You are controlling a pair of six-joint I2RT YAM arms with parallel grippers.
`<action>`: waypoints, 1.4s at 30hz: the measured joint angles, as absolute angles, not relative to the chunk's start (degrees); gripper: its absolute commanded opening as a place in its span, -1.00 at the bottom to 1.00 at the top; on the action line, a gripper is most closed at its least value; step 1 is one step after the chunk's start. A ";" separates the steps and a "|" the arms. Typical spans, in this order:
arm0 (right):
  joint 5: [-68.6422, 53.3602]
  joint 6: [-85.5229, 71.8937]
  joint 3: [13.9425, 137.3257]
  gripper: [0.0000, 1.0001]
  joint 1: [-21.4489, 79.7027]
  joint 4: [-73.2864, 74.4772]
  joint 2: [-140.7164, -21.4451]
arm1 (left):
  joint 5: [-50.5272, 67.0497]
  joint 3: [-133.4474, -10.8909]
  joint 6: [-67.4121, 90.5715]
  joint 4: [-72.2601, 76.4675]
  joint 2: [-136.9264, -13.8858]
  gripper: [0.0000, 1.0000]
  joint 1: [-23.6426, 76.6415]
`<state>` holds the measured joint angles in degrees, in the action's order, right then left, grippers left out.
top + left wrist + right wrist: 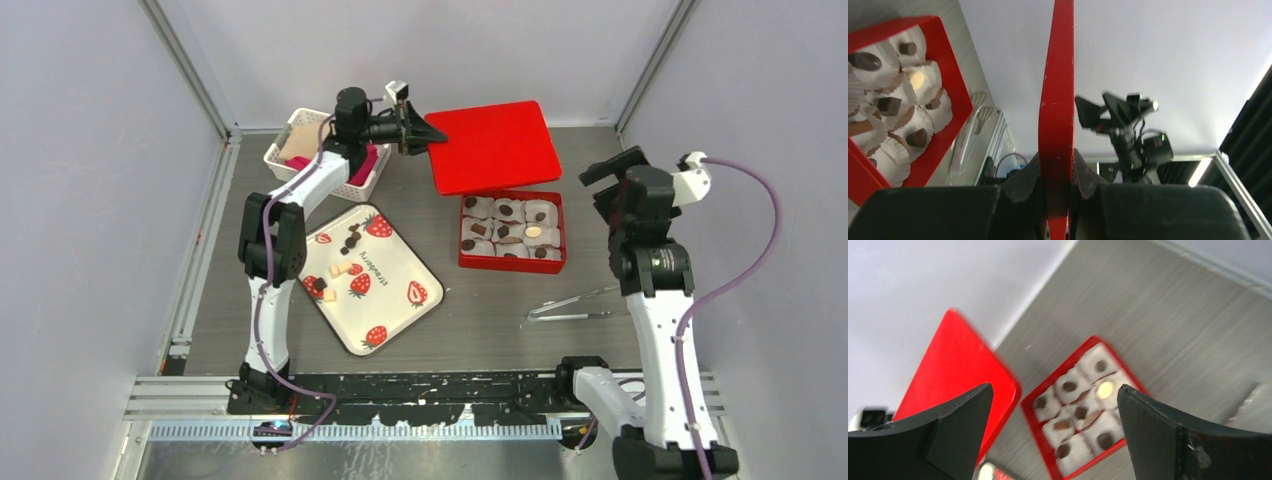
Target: Pack the chocolate
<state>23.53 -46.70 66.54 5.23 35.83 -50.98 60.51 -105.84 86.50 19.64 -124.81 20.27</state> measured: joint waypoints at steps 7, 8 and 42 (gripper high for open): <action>12.71 -44.34 69.01 1.00 -11.20 38.79 -64.07 | 66.72 -111.61 81.60 15.29 -132.18 -1.00 24.93; 10.85 -44.03 69.23 0.99 -11.64 39.00 -66.89 | 67.05 -112.79 79.72 12.69 -133.38 -1.00 25.87; 2.39 -34.96 63.75 0.79 -12.78 33.78 -87.70 | 57.93 -121.95 63.79 -8.38 -145.43 -1.00 31.38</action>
<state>2.39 -34.96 63.75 -12.78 33.78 -87.70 57.93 -121.95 63.79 -8.38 -145.43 31.38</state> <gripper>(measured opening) 0.933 0.154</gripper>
